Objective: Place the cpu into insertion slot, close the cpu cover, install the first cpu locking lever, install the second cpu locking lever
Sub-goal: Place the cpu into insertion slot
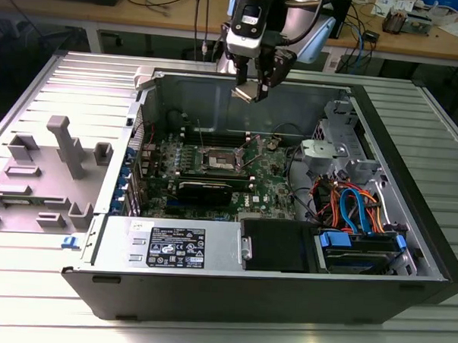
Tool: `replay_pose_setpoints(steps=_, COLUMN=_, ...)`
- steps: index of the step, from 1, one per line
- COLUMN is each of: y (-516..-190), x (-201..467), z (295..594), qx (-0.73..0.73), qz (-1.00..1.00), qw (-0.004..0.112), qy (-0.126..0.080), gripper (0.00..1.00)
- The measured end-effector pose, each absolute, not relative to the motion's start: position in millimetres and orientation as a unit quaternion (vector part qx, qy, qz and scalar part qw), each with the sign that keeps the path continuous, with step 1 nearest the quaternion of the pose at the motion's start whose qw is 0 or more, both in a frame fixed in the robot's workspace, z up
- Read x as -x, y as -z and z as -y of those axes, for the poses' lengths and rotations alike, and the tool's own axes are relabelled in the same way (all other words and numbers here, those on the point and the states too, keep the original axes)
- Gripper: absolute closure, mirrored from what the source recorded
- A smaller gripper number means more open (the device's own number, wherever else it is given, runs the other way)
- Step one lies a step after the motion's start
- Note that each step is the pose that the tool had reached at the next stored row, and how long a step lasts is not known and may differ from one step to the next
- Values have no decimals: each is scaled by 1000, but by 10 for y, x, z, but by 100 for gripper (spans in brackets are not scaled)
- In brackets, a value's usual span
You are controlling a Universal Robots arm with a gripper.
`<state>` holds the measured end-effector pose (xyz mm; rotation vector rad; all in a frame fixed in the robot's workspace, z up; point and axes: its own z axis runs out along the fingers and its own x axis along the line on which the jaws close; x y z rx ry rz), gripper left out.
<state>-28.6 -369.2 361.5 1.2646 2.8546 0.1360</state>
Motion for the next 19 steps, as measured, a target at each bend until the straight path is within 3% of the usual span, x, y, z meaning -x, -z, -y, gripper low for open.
replay_pose_setpoints(steps=19, y=-3615, x=286, z=3692, qx=-416, qz=-908, qw=9, qy=-43, gripper=46)
